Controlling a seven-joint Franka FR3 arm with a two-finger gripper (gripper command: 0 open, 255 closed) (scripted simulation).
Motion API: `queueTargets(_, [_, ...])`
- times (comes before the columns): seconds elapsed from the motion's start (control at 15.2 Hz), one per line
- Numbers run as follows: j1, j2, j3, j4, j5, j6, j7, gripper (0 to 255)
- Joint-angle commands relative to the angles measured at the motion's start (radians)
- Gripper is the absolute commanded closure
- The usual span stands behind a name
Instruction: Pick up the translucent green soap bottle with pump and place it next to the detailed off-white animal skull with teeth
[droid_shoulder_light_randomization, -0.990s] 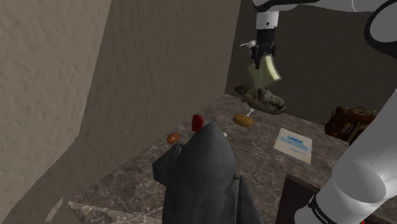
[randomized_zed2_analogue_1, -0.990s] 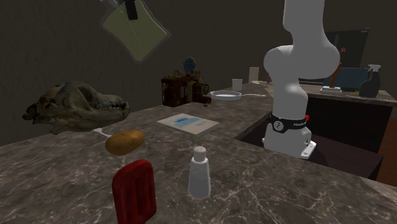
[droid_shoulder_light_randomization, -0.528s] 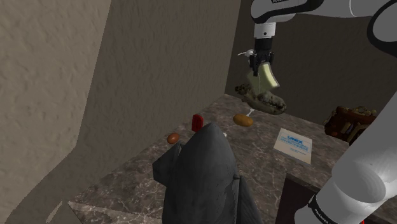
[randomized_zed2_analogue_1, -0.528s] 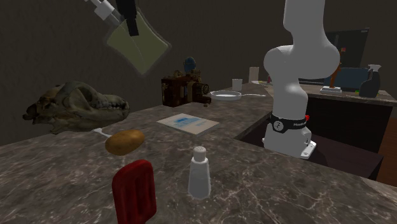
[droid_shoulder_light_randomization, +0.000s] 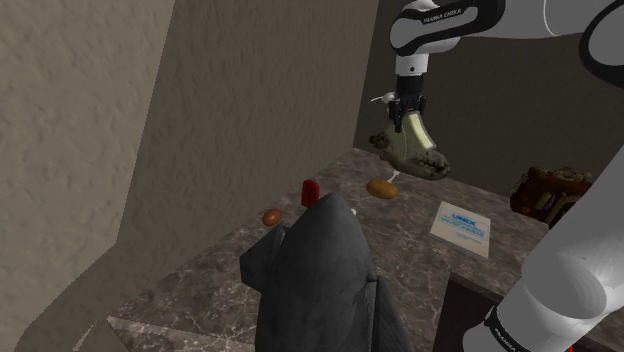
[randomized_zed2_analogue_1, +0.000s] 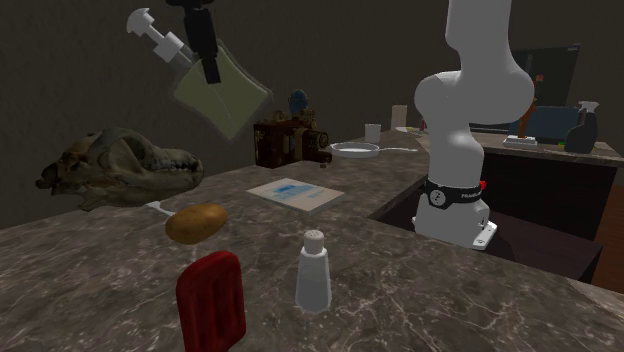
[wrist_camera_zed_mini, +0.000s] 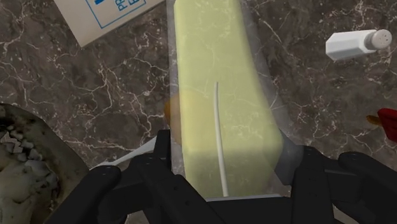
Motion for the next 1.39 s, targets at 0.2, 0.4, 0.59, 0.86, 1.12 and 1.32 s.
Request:
queueTargets(0.2, [-0.001, 0.000, -0.001, -0.066, -0.001, 0.067, 0.006, 255])
queueTargets(0.4, [-0.001, 0.005, -0.001, -0.101, -0.001, 0.106, 0.010, 255])
queueTargets(0.59, [-0.002, 0.012, -0.001, -0.133, -0.002, 0.145, 0.013, 255])
queueTargets(0.86, [-0.002, 0.024, -0.002, -0.173, -0.002, 0.197, 0.017, 255])
queueTargets(1.12, [-0.003, 0.039, -0.003, -0.209, -0.002, 0.248, 0.021, 255])
queueTargets(1.32, [-0.004, 0.053, -0.003, -0.234, -0.002, 0.287, 0.024, 255])
